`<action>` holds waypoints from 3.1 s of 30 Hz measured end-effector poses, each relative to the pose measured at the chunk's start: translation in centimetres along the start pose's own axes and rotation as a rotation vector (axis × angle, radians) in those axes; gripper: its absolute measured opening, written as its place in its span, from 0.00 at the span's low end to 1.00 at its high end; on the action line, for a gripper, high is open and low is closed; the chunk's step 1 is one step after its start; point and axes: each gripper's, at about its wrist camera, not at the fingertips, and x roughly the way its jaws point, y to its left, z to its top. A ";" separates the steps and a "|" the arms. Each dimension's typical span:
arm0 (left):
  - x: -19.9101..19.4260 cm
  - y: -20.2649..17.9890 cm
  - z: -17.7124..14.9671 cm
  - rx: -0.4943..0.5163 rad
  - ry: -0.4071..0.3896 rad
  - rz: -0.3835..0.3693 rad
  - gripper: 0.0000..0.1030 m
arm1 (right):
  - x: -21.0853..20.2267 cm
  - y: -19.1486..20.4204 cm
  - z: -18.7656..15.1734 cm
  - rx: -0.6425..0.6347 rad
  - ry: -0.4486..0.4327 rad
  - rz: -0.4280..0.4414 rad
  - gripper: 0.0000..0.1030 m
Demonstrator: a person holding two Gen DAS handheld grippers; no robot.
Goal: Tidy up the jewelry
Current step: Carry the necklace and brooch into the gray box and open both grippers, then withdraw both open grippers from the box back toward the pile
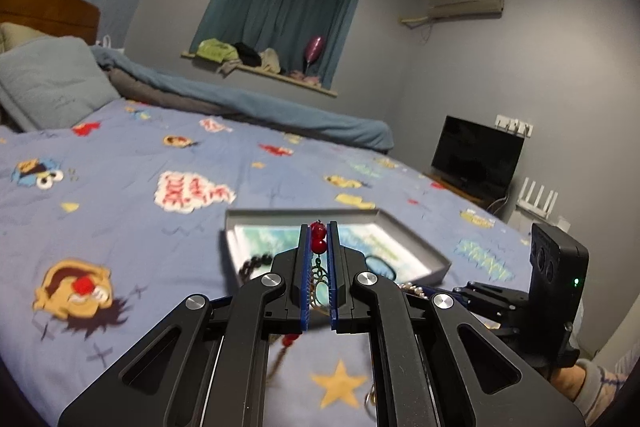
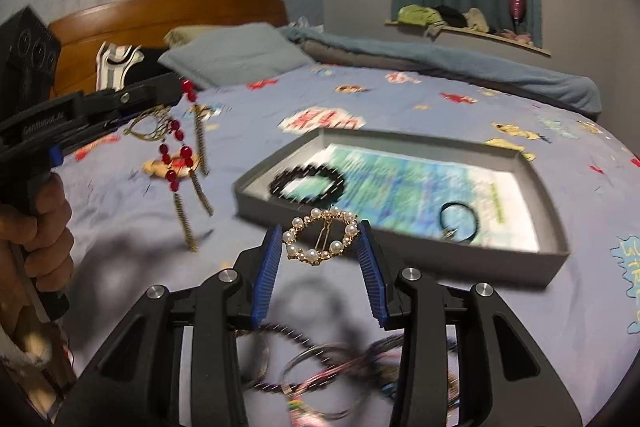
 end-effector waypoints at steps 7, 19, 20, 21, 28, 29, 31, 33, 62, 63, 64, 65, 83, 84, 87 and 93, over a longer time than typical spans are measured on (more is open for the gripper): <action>2.1 -0.5 2.6 -0.005 -0.048 -0.050 0.08 | -0.5 -4.6 1.7 0.101 -0.050 -0.037 0.38; 8.8 -2.7 3.0 -0.027 -0.006 -0.089 0.08 | 1.8 -9.0 2.2 0.143 -0.011 -0.107 0.38; 9.4 -2.8 2.8 -0.028 0.002 -0.080 0.08 | 2.2 -9.3 2.1 0.144 0.002 -0.113 0.38; 9.9 -2.9 2.6 -0.027 0.012 -0.071 0.08 | 2.5 -9.5 1.9 0.148 0.013 -0.115 0.38; 13.6 -3.0 -0.1 0.000 0.154 0.004 0.08 | 4.3 -10.5 1.1 0.177 0.082 -0.137 0.38; 14.0 -2.9 -0.4 0.004 0.176 0.019 0.08 | 4.4 -10.4 1.1 0.175 0.090 -0.141 0.38; 14.7 -2.4 -1.2 0.000 0.220 0.042 0.08 | 4.8 -10.3 1.0 0.165 0.108 -0.156 0.38; 15.3 -1.9 -1.7 -0.004 0.251 0.059 0.08 | 5.0 -10.1 1.0 0.155 0.115 -0.167 0.38; 11.7 -1.5 -2.7 0.062 0.244 0.141 0.86 | 0.7 -9.5 0.6 0.140 -0.029 -0.162 0.60; 11.4 -1.4 -2.8 0.066 0.244 0.144 0.86 | 0.5 -9.4 0.5 0.138 -0.032 -0.162 0.60; 11.2 -1.4 -2.9 0.068 0.244 0.145 0.86 | 0.3 -9.4 0.5 0.137 -0.034 -0.164 0.60; 11.0 -1.4 -2.9 0.071 0.243 0.146 0.86 | 0.1 -9.4 0.4 0.136 -0.036 -0.165 0.60; 7.3 -1.2 -3.9 0.102 0.218 0.149 0.86 | -3.6 -9.5 -1.6 0.124 -0.053 -0.180 0.61; 7.2 -1.2 -4.0 0.101 0.219 0.148 0.86 | -3.8 -9.6 -1.7 0.129 -0.054 -0.181 0.61; 6.9 -1.2 -4.3 0.104 0.223 0.148 0.86 | -4.2 -10.1 -2.1 0.144 -0.055 -0.181 0.61; 6.0 -2.0 -5.2 0.127 0.239 0.097 0.86 | -5.0 -10.5 -2.9 0.160 -0.045 -0.164 0.61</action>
